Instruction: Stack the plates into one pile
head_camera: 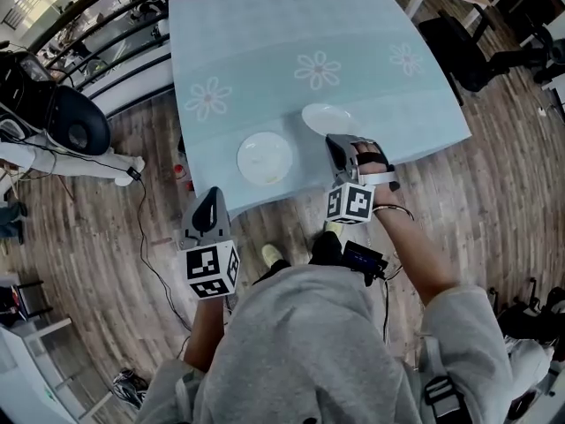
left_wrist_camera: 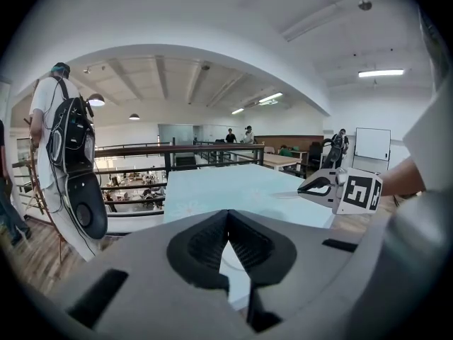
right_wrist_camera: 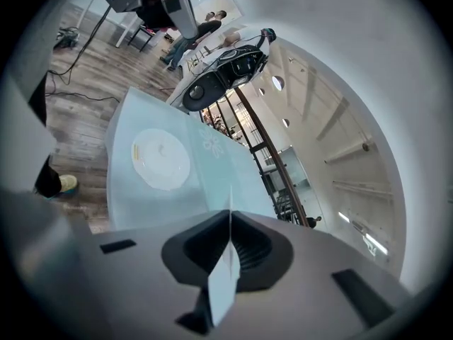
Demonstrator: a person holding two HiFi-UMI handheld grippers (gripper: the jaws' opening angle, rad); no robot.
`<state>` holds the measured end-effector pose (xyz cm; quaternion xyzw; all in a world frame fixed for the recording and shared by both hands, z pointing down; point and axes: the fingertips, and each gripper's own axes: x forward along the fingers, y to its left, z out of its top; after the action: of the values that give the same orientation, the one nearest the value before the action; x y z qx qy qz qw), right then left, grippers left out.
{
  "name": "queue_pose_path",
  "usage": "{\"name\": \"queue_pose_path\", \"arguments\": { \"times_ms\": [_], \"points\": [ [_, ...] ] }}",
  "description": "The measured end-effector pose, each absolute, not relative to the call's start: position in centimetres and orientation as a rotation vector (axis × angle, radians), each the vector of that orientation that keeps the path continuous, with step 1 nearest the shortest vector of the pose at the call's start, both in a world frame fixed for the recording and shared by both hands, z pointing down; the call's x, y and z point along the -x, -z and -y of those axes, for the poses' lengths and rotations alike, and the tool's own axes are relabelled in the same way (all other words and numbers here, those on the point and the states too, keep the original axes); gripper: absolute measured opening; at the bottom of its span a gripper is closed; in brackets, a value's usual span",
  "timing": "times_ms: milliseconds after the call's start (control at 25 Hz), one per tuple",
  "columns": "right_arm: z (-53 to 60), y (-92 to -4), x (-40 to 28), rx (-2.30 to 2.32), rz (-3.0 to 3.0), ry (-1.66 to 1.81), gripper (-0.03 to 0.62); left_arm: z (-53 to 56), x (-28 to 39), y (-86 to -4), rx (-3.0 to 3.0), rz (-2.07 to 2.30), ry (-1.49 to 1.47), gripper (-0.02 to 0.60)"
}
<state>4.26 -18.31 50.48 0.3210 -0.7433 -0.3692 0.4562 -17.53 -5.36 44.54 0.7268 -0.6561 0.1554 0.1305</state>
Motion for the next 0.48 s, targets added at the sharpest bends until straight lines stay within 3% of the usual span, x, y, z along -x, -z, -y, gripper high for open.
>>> {"name": "queue_pose_path", "arguments": {
  "times_ms": [480],
  "points": [
    [14.0,-53.7,5.9,-0.655,1.902,0.945,0.031,2.3,23.5,-45.6,-2.061,1.928,-0.481,0.017]
  ]
}}
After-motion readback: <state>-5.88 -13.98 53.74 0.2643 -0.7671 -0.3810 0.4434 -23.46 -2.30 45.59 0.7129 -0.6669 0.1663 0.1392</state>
